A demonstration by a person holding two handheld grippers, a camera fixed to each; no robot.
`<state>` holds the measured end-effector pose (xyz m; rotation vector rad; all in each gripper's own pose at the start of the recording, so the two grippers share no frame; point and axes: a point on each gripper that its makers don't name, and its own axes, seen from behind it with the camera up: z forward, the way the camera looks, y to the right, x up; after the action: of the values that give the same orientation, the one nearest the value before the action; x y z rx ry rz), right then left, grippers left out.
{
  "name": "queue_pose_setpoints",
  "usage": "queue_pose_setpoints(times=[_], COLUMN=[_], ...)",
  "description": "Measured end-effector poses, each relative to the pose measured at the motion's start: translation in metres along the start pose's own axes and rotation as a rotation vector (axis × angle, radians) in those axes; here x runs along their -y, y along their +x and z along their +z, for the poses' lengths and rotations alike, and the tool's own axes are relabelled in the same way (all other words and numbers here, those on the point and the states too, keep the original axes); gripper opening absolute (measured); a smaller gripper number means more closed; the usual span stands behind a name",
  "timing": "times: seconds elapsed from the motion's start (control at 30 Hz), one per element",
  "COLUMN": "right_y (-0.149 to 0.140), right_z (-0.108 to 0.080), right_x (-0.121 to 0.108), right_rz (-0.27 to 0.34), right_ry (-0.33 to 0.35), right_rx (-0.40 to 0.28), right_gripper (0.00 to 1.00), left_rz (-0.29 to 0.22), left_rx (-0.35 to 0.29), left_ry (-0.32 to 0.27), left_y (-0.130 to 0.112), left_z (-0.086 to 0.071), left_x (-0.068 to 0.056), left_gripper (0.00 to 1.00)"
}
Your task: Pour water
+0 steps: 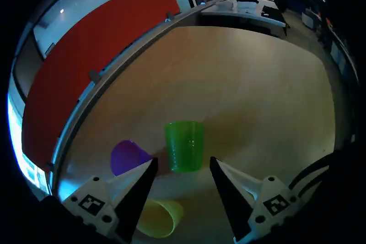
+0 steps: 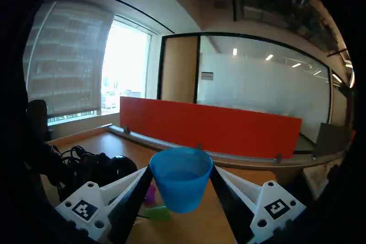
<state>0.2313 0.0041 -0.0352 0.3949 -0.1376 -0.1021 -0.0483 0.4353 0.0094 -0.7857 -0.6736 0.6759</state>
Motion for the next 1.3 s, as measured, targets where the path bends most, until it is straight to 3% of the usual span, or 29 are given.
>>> queue_pose_setpoints(times=[0.3,0.47,0.8,0.97,1.3], right_y=[0.003,0.003,0.002,0.002,-0.002], right_z=[-0.002,-0.002,-0.005,-0.004,0.001], right_x=[0.006,0.009,0.011,0.008,0.003], right_rz=[-0.006,-0.007,-0.009,-0.007,-0.004], right_ry=[0.008,0.013,0.018,0.015,0.015], right_rx=[-0.007,-0.011,-0.006,-0.002,0.004], right_gripper=[0.91,0.91,0.91,0.91,0.91], left_rz=[-0.035,-0.039,0.016,0.021,0.027], left_rx=[-0.079,-0.099,-0.073,-0.018,0.052], left_ry=[-0.011,-0.012,0.031,0.046,0.061], left_y=[0.008,0.008,0.013,0.009,0.006], left_z=[-0.029,-0.035,-0.016,-0.002,0.024], left_x=[0.002,0.003,0.007,0.01,0.016], left_gripper=[0.83,0.83,0.84,0.92,0.92])
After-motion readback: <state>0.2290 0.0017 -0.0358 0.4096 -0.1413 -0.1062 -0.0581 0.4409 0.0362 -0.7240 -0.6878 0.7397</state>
